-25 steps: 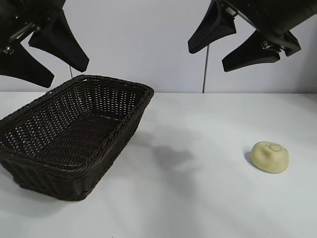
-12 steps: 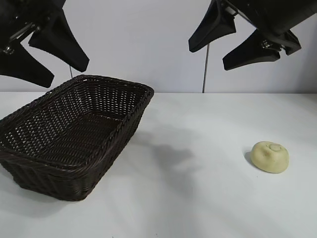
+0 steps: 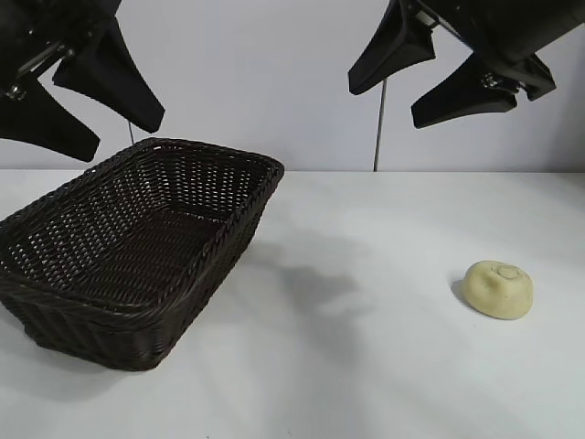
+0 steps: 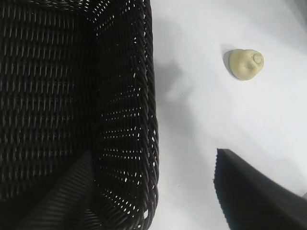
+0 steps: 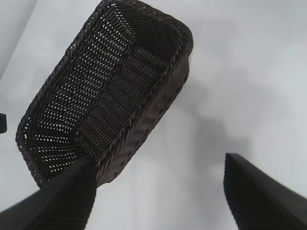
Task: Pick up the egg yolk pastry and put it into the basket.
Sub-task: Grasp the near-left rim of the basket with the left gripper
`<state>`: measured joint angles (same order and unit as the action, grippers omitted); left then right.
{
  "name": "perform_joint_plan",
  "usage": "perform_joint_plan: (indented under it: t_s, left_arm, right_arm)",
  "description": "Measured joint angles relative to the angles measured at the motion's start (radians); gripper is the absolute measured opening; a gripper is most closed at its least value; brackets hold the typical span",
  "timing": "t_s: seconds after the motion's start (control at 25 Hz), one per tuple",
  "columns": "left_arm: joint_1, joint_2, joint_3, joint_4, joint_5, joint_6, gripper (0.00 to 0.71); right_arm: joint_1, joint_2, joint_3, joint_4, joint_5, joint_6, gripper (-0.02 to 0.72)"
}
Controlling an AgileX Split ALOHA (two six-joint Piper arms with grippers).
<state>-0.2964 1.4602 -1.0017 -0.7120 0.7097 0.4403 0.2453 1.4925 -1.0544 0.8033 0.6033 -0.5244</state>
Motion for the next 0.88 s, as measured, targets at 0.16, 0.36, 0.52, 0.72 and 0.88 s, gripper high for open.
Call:
perform_joint_plan:
  t_s: [0.16,0.36,0.52,0.72,0.88]
  left_arm:
    - [0.0,0.0,0.0,0.0,0.001,-0.193,0.517]
    - [0.0,-0.005,-0.009,0.022,0.101,-0.573,0.517]
    - [0.0,-0.061,-0.015,0.116,0.127,-0.805,0.517]
    - [-0.013,-0.118,-0.017,0.322,0.131,-1.162,0.517]
    - [-0.097,-0.121,-0.009,0.566,0.133,-1.462,0.517]
  right_arm:
    - [0.0,0.0,0.0,0.0,0.0,0.002,0.537]
    - [0.0,0.0,0.0,0.0,0.001,0.003,0.537]
    - [0.0,0.0,0.0,0.0,0.001,0.003,0.537]
    - [0.0,0.0,0.0,0.0,0.002,0.003,0.537]
    - [0.0,0.0,0.0,0.0,0.003,0.003,0.537]
